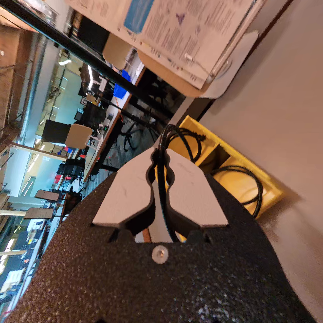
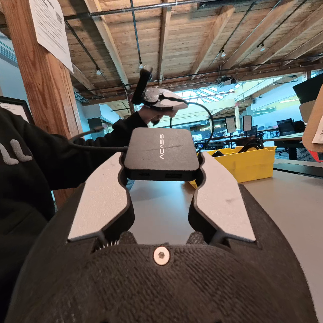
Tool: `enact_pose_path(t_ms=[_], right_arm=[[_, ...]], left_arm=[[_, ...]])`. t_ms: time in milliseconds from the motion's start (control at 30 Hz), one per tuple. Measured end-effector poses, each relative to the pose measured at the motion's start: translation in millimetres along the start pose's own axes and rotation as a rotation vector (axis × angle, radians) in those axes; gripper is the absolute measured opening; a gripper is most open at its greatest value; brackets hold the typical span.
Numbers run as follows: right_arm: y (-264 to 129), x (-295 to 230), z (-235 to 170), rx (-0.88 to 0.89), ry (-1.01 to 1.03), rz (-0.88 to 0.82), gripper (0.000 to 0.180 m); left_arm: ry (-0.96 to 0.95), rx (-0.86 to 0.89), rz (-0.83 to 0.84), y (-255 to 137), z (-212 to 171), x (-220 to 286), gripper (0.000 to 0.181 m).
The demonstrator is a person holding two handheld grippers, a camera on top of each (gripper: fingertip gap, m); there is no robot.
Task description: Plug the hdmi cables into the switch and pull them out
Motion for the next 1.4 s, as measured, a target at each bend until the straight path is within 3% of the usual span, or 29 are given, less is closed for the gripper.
enact_pose_path(t_ms=[33,133,267,400,733,867,967,1133,1300,1400], right_arm=[[0.9,0.0,-0.5,-0.003,-0.003,0.001,0.079],[4.7,0.5,-4.2,-0.045,-0.016,-0.015,0.079],[5.6,0.4,-5.7,-0.062,-0.031,-0.03,0.079],[3.2,0.8,-3.1,-0.044,-0.029,-0.028,0.079],[0.2,0.3,0.9,-0.013,-0.009,0.012,0.079],[-4.6,-2.7,3.1,-0.008,-0.009,0.044,0.079],[-8.1,-7.0,4.6,-0.002,-0.003,0.098,0.079],[-11.6,-14.6,8.5,0.061,0.112,0.292,0.079],[-14.8,-13.2,10.7,0.08,0.133,0.298,0.079],[-14.8,-13.1,10.2,0.068,0.118,0.281,0.079]], left_arm=[[-0.016,0.026,0.007,2.6,3.9,2.9,0.006],[-0.045,0.055,-0.008,23.9,-0.2,11.0,0.007],[-0.207,0.109,-0.044,60.6,-34.9,17.8,0.007],[-0.391,0.289,-0.112,62.1,-46.0,17.8,0.006],[-0.395,0.505,-0.167,6.9,16.8,4.5,0.006],[-0.607,0.443,-0.248,-9.8,40.4,18.9,0.006],[-0.711,0.539,-0.39,-15.7,52.6,45.6,0.006],[-0.617,0.773,-0.412,-14.7,65.6,104.7,0.006],[-0.384,0.971,-0.419,-16.2,66.9,161.8,0.006],[-0.251,1.049,-0.52,-25.8,55.8,182.0,0.006]])
Point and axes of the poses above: each gripper's, where its closed fingertips meet, y out along the fingers, z out of its top, x = y × z across the jaws, the point moved 10 cm from there along -y, back along the fingers, and after that the axes turned 10 degrees about y, right-handed, at the moved point
